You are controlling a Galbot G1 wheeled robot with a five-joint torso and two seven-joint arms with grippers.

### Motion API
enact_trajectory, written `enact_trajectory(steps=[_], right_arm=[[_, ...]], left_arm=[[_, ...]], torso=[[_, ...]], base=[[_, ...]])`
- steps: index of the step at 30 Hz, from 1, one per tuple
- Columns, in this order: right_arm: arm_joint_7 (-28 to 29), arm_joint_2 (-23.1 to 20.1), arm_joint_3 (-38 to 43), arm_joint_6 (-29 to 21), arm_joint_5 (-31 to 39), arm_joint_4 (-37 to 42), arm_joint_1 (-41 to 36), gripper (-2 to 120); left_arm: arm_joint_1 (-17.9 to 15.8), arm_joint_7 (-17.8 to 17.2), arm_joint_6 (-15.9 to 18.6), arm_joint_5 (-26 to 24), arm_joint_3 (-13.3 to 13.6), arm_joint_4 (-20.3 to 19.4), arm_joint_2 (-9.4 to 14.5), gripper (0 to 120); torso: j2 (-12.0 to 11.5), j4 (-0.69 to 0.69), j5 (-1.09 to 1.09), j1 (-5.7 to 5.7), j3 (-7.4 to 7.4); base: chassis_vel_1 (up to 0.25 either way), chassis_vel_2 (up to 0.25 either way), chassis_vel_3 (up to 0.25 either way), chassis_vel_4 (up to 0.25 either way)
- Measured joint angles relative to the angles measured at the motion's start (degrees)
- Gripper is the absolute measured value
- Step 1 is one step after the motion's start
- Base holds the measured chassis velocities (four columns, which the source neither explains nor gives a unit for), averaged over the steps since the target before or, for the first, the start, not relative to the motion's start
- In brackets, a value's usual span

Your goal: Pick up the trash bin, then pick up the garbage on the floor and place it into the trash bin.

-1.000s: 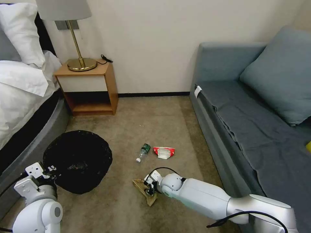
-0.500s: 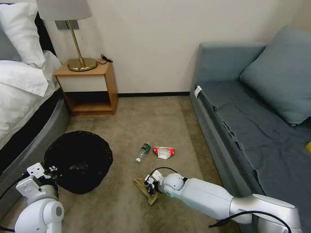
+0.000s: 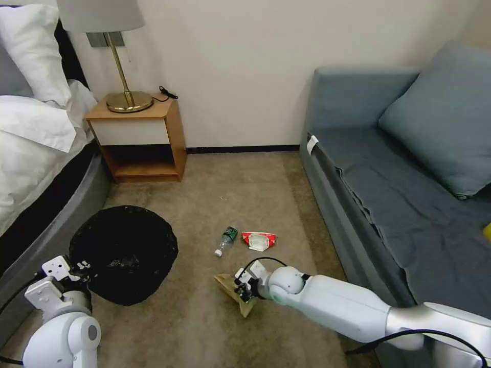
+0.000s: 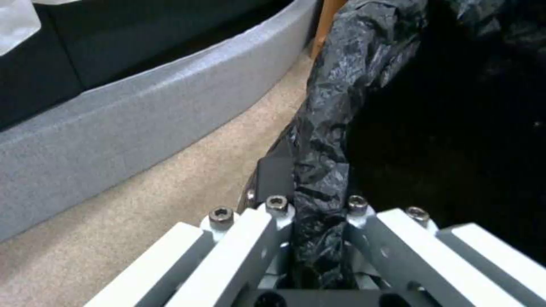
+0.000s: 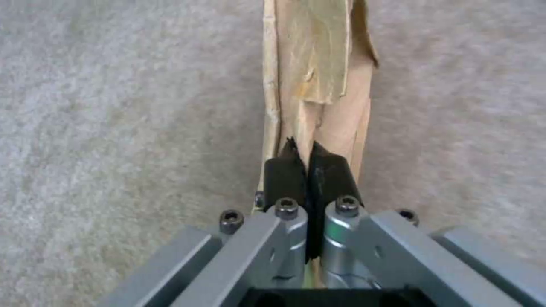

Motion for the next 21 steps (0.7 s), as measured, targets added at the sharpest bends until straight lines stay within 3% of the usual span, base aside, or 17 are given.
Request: enact_trajectory(steps=[11,21], right_arm=[[3.03,-7.43,5.96,0.26,4.32,11.58,-0.23,0],[4.45,-10.15,12.64,0.35,7.15,19.24,-1.19,0]], left_arm=[[0.56,-0.11,0.18,0.5,1.03,-0.07,0.02,2],[1.93,-0.17,0.15,1.02,2.29,-0.5,0.06,2]], torso=[[0.0,0.0,0.0,0.0,0.0],[0.0,0.0,0.01,0.0,0.0]], base=[[0.0,0.0,0.0,0.0],[0.0,0.0,0.0,0.0]])
